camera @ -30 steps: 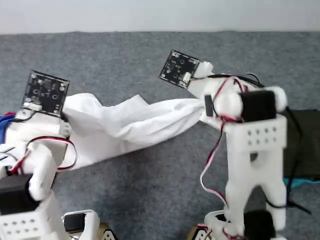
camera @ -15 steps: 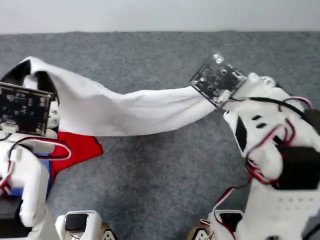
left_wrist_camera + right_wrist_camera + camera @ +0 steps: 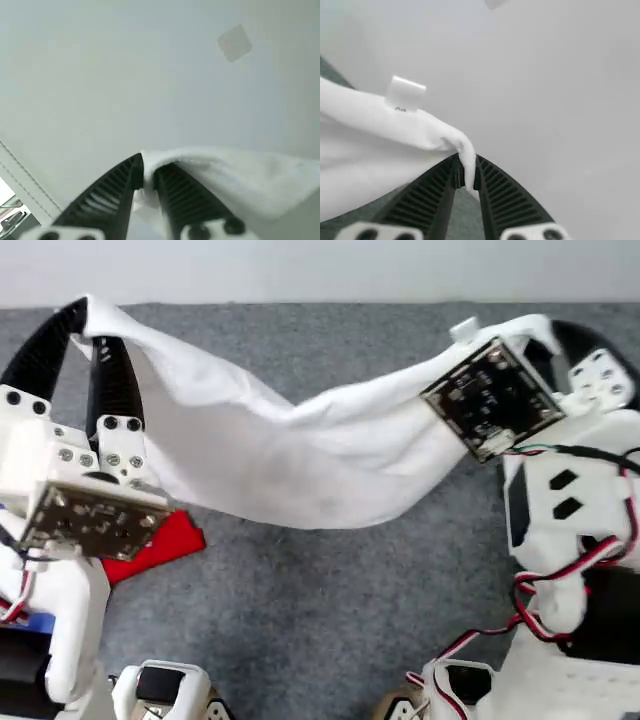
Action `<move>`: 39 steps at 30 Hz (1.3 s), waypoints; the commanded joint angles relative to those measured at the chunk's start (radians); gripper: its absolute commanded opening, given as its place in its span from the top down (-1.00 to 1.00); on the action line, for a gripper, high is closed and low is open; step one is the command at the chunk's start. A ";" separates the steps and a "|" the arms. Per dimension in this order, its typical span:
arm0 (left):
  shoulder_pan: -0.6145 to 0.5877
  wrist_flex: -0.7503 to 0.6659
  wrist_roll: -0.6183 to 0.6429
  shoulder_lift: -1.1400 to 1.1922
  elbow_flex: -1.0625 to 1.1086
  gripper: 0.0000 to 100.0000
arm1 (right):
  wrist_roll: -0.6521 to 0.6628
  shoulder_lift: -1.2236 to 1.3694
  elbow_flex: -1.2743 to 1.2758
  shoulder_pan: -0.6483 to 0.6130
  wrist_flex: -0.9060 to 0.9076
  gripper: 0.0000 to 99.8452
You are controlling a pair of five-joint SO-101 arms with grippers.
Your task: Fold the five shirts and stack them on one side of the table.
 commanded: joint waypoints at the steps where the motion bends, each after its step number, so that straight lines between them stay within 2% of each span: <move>1: 0.003 -0.051 -0.066 -0.008 -0.033 0.97 | -0.008 -0.021 -0.054 0.070 -0.059 0.98; 6: 0.003 -0.052 -0.084 -0.014 -0.054 0.97 | -0.006 -0.036 -0.127 0.131 -0.091 0.98; 14: 0.002 -0.041 -0.081 0.035 -0.236 0.97 | 0.028 -0.044 -0.222 0.193 -0.082 0.98; 21: 0.005 0.084 -0.083 0.058 -0.430 0.97 | 0.028 -0.044 -0.315 0.242 -0.074 0.98; 25: 0.003 0.147 -0.143 0.052 -0.466 0.97 | 0.075 -0.044 -0.345 0.248 0.022 0.98; 28: 0.006 0.206 -0.161 0.063 -0.450 0.97 | 0.109 -0.027 -0.338 0.243 0.128 0.98; 32: 0.012 0.247 -0.161 0.112 -0.311 0.97 | 0.112 0.027 -0.232 0.209 0.206 0.98; 36: 0.012 0.186 -0.161 0.186 -0.131 0.97 | 0.107 0.091 -0.052 0.134 0.232 0.98; 39: 0.009 0.052 -0.160 0.253 0.001 0.97 | 0.103 0.150 0.101 0.081 0.177 0.98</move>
